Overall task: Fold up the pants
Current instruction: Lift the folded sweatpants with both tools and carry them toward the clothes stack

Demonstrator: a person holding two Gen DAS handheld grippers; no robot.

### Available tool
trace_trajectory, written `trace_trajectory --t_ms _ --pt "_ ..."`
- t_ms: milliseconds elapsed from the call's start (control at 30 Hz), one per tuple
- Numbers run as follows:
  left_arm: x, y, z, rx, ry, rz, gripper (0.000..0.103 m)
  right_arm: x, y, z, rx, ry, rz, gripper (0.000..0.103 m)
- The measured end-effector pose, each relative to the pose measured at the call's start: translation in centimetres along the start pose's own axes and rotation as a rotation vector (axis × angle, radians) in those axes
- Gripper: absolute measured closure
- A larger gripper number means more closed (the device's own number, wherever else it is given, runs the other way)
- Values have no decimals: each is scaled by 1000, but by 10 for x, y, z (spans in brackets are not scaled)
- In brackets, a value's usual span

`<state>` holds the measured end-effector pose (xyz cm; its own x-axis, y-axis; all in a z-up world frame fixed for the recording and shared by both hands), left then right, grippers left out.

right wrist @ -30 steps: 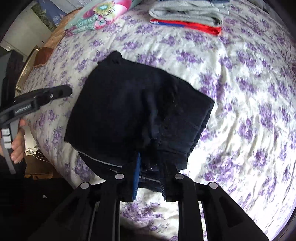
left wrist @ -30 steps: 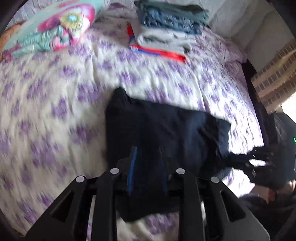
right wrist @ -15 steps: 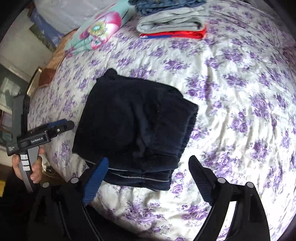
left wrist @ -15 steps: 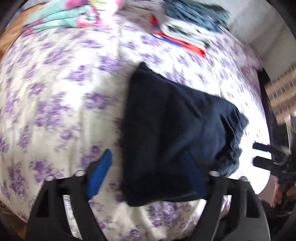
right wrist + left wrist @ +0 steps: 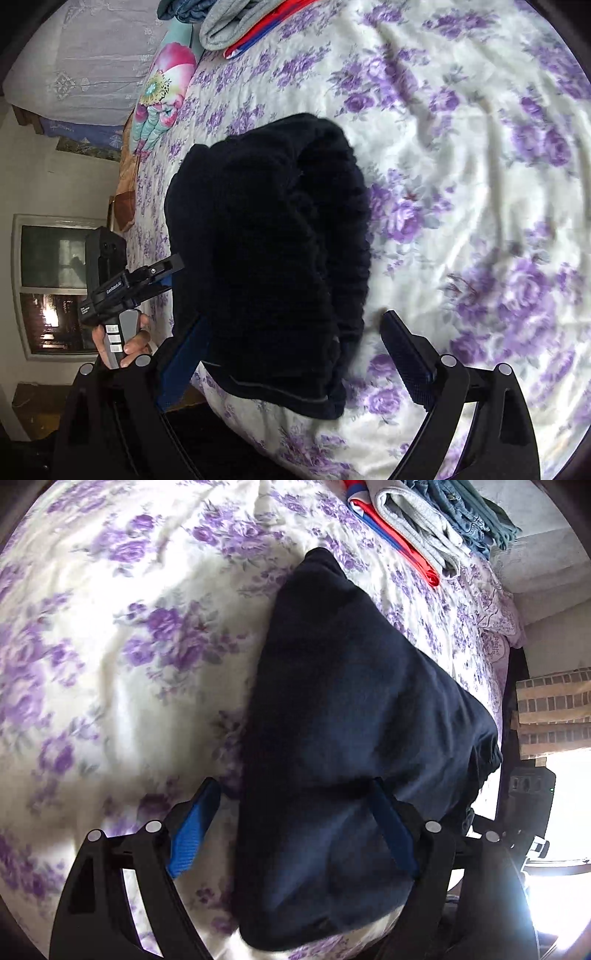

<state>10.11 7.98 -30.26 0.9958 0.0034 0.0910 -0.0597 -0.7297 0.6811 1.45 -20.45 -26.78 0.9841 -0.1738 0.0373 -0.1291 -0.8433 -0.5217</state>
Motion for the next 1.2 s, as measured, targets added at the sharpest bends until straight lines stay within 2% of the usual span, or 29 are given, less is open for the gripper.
trace_trajectory --t_ms 33,67,167,200,233,267,300,367,433,533,633,700,733,767,800,833,900,967,1200 --pt "3 3 2 -9 1 2 24 5 -2 6 0 -13 -3 9" --pt "5 7 3 -13 2 8 31 9 -5 12 2 -11 -7 7" --pt "0 29 2 51 4 99 42 17 -17 13 -16 -1 -37 7" --pt "-6 35 1 91 8 138 44 17 -20 12 -24 3 -43 8" --pt "-10 39 1 118 12 161 47 16 -22 10 -38 6 -48 16" --pt "-15 41 0 135 16 171 48 15 -24 9 -70 8 -50 26" --pt "-21 46 -3 146 18 176 48 11 -29 3 -78 8 -57 28" --pt "-34 57 -10 107 14 194 49 4 -40 -11 -60 13 -95 29" --pt "-38 60 -7 130 0 219 48 -1 -41 -14 -29 -17 -97 29" --pt "-24 42 3 126 -25 158 48 8 -32 4 -33 -42 -62 29" --pt "-9 31 11 91 -47 119 47 19 -26 27 31 -69 -13 30" --pt "-5 27 14 90 -52 119 47 23 -31 27 31 -50 -13 30" --pt "-5 27 14 88 -49 117 50 23 -33 26 12 -41 -36 38" --pt "-6 29 13 90 -39 124 53 21 -35 22 -5 -29 -58 52" --pt "-9 30 8 97 -28 137 62 21 -36 19 6 -24 -60 58" --pt "-11 33 6 112 -17 159 66 21 -37 15 16 -20 -54 62" --pt "-15 41 -2 136 0 193 78 22 -47 8 -16 -1 -77 64" --pt "-14 49 -7 162 14 218 82 23 -57 2 -44 16 -99 65" --pt "-1 86 -38 187 93 303 84 35 -83 -35 -43 106 -141 66"
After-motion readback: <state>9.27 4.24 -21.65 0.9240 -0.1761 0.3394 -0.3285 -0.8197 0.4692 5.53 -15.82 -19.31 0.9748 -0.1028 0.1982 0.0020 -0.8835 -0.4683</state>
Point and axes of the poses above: each gripper's, at about its wrist camera, not at the fingertips, and z roughly the way its jaws point, y to its right, x to its top, the point moved 3 cm from there along z, roughly the way its jaws point, and after that the axes turned 11 degrees about -x, right-handed, at the moved point
